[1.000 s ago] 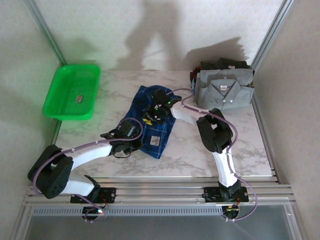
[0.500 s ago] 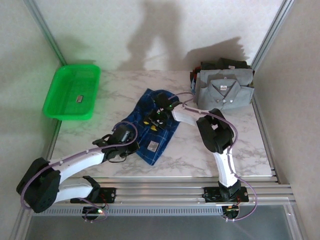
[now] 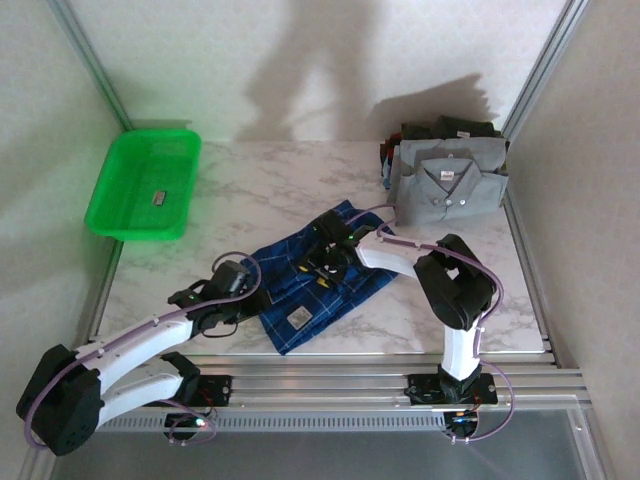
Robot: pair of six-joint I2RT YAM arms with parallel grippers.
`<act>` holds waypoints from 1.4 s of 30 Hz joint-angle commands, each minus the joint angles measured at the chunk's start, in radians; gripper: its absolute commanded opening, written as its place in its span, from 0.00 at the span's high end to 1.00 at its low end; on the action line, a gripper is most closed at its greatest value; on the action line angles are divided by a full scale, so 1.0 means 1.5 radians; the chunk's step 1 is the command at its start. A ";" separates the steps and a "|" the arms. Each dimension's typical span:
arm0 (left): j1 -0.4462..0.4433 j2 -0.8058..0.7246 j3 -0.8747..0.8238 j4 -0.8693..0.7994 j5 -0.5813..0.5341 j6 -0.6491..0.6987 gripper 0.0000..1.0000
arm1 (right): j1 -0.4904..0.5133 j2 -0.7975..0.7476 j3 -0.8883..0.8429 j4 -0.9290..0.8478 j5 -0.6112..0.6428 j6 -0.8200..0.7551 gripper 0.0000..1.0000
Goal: Fold and stack the long sleeve shirts
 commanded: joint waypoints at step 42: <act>0.016 0.064 -0.107 0.281 0.052 -0.310 0.41 | -0.017 0.102 0.196 -0.243 0.047 -0.381 0.89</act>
